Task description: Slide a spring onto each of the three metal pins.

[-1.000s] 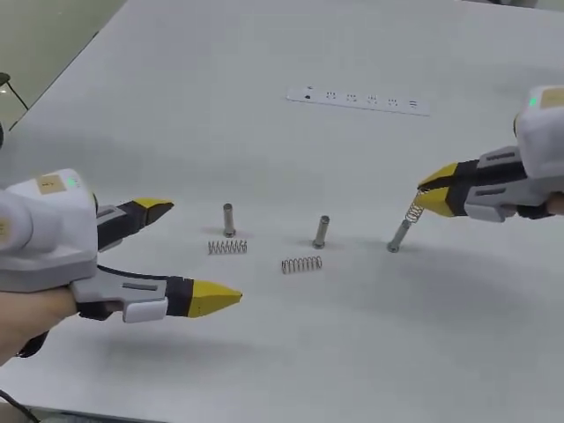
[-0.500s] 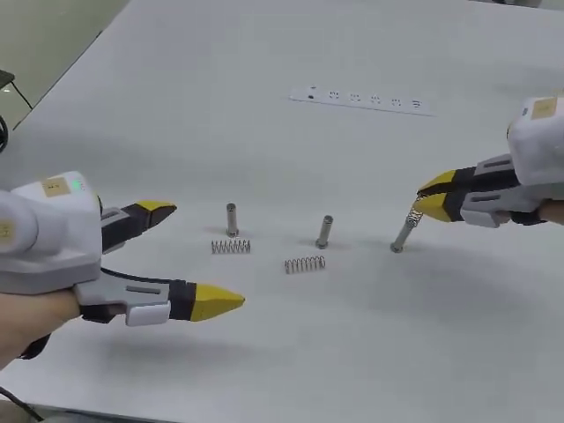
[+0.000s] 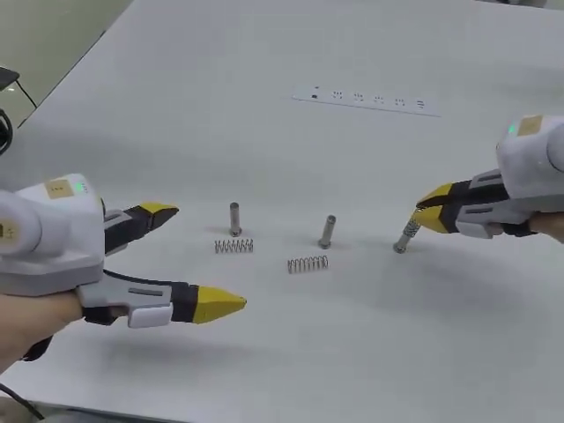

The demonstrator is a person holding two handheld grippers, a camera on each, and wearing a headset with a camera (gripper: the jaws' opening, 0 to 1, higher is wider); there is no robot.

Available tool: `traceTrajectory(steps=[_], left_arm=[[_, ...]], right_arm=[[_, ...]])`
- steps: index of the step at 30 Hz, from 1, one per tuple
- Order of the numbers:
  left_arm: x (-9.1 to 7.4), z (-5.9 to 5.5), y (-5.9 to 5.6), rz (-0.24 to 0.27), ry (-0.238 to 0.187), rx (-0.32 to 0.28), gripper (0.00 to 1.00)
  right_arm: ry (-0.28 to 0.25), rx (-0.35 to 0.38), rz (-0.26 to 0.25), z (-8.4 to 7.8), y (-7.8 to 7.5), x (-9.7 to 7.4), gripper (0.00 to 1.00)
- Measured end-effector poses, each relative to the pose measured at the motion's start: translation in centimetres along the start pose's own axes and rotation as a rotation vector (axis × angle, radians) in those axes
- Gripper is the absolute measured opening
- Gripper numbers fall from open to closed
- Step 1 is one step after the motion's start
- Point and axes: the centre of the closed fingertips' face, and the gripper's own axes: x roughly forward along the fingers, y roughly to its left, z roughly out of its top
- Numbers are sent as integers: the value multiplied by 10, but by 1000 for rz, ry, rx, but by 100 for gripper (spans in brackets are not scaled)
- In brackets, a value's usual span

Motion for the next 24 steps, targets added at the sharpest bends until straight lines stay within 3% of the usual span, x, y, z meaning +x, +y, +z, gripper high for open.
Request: traceTrajectory(steps=[24], left_arm=[[-4,6,2,4,-6,10,98]], right_arm=[[80,17,25,-24,13,18,8]])
